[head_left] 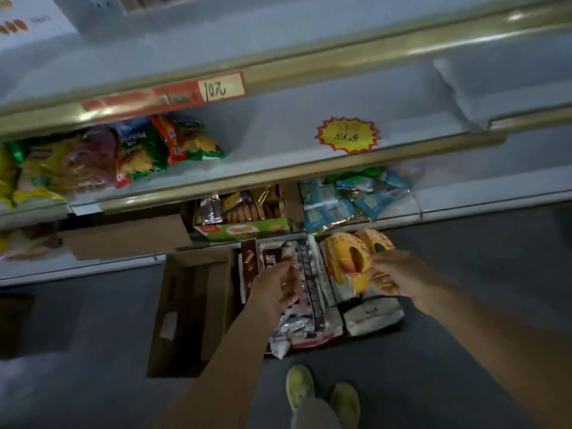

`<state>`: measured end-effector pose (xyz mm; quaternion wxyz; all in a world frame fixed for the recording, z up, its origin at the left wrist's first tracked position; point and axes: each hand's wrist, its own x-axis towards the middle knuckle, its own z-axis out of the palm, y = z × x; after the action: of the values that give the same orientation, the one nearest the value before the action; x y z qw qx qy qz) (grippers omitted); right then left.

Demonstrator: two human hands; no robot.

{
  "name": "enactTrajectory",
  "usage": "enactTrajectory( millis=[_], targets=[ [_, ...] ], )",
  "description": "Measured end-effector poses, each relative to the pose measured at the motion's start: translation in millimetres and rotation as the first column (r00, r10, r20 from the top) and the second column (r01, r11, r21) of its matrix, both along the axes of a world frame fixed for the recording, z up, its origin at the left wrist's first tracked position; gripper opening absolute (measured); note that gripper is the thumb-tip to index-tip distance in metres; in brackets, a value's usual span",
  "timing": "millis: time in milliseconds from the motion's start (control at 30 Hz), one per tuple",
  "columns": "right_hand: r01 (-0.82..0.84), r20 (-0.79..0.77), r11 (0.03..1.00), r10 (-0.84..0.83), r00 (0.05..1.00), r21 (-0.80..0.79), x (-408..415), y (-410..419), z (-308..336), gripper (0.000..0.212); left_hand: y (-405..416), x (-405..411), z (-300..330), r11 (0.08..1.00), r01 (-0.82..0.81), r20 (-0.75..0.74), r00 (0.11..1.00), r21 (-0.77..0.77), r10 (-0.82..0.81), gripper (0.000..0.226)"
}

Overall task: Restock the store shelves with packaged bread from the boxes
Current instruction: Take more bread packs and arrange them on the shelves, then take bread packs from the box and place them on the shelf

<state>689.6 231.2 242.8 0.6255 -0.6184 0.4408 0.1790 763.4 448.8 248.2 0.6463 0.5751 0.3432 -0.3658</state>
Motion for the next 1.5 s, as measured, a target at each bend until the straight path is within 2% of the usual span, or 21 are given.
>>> enactTrajectory(
  millis=[167, 300, 400, 500, 633, 733, 800, 933, 1033, 1133, 1267, 1333, 1400, 1433, 1500],
  targets=[
    [0.053, -0.123, 0.997, -0.045, 0.991, 0.063, -2, 22, -86, 0.017, 20, -4, -88, 0.996, -0.042, -0.084, 0.995, 0.08, 0.049, 0.009],
    [0.012, -0.194, 0.994, 0.01, 0.981, 0.108, 11, 56, -153, 0.015, 41, -2, -160, 0.984, -0.109, -0.172, 0.976, 0.143, 0.133, 0.008],
    [-0.013, -0.228, 0.989, 0.046, 0.973, 0.144, 18, 79, -202, 0.016, 49, -1, -205, 0.979, -0.101, -0.178, 0.975, 0.176, 0.133, 0.013],
    [-0.055, -0.255, 0.99, 0.086, 0.963, 0.127, 22, 94, -249, 0.02, 56, -14, -250, 0.983, -0.042, -0.203, 0.976, 0.177, 0.078, 0.02],
    [-0.06, -0.268, 0.997, 0.072, 0.961, 0.055, 30, 107, -300, 0.024, 61, -44, -301, 0.984, 0.104, -0.326, 0.944, 0.141, -0.053, 0.026],
    [-0.095, -0.274, 0.995, 0.086, 0.958, -0.02, 35, 112, -330, 0.033, 69, -58, -333, 0.968, 0.208, -0.448, 0.885, 0.144, -0.124, 0.049],
    [-0.125, -0.277, 0.991, 0.11, 0.955, -0.038, 36, 115, -346, 0.042, 74, -63, -349, 0.962, 0.227, -0.464, 0.876, 0.15, -0.135, 0.061],
    [-0.207, -0.293, 0.978, 0.202, 0.935, 0.013, 33, 122, -365, 0.04, 73, -63, -370, 0.978, -0.091, -0.306, 0.941, 0.19, 0.147, 0.063],
    [-0.211, -0.272, 0.977, 0.2, 0.941, -0.011, 27, 129, -368, 0.042, 72, -65, -375, 0.945, -0.268, -0.281, 0.907, 0.188, 0.313, 0.066],
    [-0.131, -0.273, 0.986, 0.156, 0.949, 0.107, 28, 149, -359, 0.031, 84, -60, -377, 0.857, -0.45, -0.157, 0.855, 0.251, 0.494, 0.054],
    [-0.129, -0.227, 0.954, 0.193, 0.955, 0.269, 39, 191, -353, 0.033, 108, -37, -364, 0.84, -0.474, -0.021, 0.868, 0.264, 0.497, 0.07],
    [-0.14, -0.219, 0.953, 0.202, 0.955, 0.268, 44, 202, -360, 0.037, 119, -19, -365, 0.846, -0.45, -0.039, 0.877, 0.286, 0.48, 0.079],
    [-0.116, -0.227, 0.967, 0.168, 0.959, 0.225, 49, 200, -370, 0.038, 130, -3, -369, 0.865, -0.413, -0.085, 0.888, 0.283, 0.452, 0.078],
    [-0.076, -0.231, 0.974, 0.126, 0.965, 0.213, 53, 196, -375, 0.04, 132, 2, -371, 0.869, -0.41, -0.101, 0.887, 0.275, 0.451, 0.075],
    [0.051, -0.224, 0.975, -0.001, 0.975, 0.217, 65, 187, -386, 0.045, 135, 7, -377, 0.863, -0.44, -0.127, 0.868, 0.248, 0.479, 0.086]
  ],
)
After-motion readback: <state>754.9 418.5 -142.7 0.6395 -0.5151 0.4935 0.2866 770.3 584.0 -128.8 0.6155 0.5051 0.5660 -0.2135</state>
